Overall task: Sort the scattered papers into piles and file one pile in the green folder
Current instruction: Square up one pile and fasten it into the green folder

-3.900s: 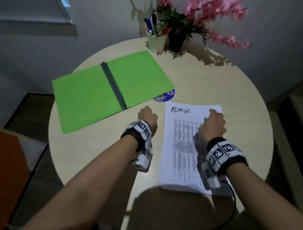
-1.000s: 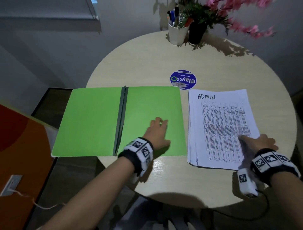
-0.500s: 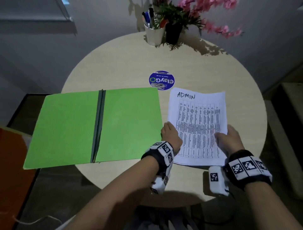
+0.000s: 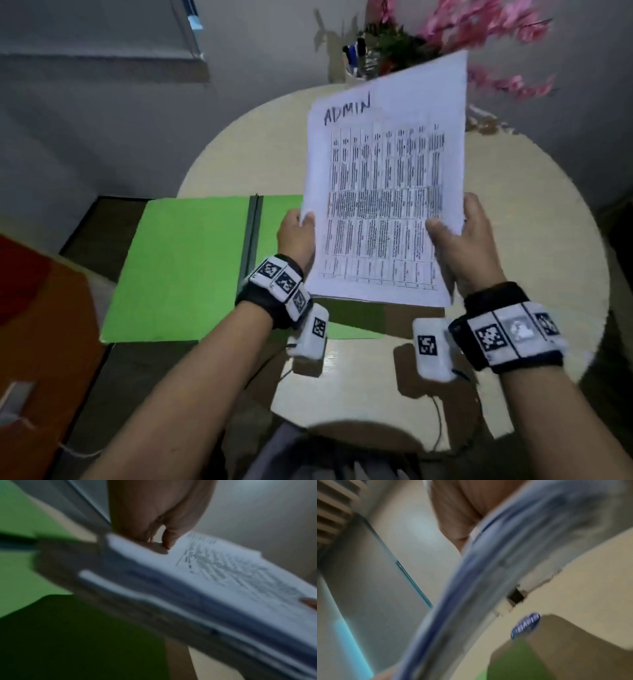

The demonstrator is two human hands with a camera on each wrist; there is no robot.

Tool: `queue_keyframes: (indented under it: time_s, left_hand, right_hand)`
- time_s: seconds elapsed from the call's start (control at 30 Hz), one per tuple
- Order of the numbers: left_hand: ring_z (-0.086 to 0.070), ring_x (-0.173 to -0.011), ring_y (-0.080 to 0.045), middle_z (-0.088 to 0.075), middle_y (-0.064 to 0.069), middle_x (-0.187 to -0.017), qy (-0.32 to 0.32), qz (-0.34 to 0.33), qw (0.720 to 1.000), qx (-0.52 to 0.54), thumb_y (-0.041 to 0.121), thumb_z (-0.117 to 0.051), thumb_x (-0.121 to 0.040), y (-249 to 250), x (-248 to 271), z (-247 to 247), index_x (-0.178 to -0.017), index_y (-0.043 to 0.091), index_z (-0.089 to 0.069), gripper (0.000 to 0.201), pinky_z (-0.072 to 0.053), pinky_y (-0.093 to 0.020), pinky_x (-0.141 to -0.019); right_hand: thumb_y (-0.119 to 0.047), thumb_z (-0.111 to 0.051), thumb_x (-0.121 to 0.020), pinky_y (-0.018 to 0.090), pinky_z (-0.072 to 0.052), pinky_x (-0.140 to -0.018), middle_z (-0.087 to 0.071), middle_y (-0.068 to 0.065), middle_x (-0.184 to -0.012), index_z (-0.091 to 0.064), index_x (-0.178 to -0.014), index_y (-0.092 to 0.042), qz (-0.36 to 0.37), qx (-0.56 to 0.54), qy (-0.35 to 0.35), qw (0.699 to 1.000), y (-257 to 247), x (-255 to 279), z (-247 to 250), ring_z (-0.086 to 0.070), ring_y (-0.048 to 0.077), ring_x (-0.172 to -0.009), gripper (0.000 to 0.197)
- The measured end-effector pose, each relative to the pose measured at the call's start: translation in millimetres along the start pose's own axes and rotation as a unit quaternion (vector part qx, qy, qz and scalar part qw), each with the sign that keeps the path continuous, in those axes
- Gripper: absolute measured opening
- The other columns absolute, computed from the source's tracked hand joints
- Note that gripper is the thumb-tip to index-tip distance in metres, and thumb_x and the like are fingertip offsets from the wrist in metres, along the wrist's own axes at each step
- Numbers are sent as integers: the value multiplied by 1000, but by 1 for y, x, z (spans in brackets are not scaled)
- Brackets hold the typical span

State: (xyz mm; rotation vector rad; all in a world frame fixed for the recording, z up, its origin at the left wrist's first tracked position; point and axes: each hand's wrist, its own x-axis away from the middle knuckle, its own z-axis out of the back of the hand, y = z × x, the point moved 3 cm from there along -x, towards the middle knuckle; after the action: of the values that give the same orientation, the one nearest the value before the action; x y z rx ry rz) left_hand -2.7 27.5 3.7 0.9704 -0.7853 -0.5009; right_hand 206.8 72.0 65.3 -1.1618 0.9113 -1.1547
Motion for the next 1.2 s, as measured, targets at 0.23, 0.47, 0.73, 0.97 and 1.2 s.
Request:
queue_keyframes:
  time_s: [0.23,0.47,0.73,0.97,1.2]
  left_hand:
    - [-54,-85,-31,-54,-24,-103,58,59,979,-186,12,-39,-97,-69,-2,67,-91,0,-55,21,-43,-33,-73]
    - [-53,-114,-38,-52,-24,-125,25,58,937,-343,4,-50,-90,-97,-18,89,-116,-6,-49,28,-45,-41,-90]
    - [-49,-78,-23,-39,-1,-63,-37,-26,942,-332,-6,-38,-89,-85,-21,38,-58,14,-30,38,-38,-29,-65]
    - [-51,-80,-24,-62,-23,-103,-39,-54,966,-251,-6,-41,-88,-80,-24,29,-101,4,-54,20,-51,-36,-80]
    - [-49,-77,-19,-50,1,-68,-72,-55,975,-201,-7,-39,-87,-83,-29,37,-90,6,-58,24,-34,-18,-53]
  right_hand:
    - [0,-49,-91,46,-50,-88,-61,19,-113,-47,-119,-11,-177,10,-57,983,93,15,-78,-60,30,-94,30]
    - [1,-49,-91,39,-49,-86,-60,16,-113,-46,-125,-9,-218,10,-36,975,118,19,-82,-58,27,-93,35]
    - [0,-48,-92,16,-49,-47,-56,13,-100,-44,-127,-11,-222,-32,22,974,118,9,-43,-59,0,-51,37]
    - [1,-45,-93,29,-59,-57,-60,3,-96,-43,-115,-14,-244,-158,30,956,128,10,-19,-60,19,-81,27]
    - [-14,-70,-76,29,-60,-54,-66,4,-98,-54,-97,-22,-225,-217,17,950,130,13,-23,-72,9,-67,28]
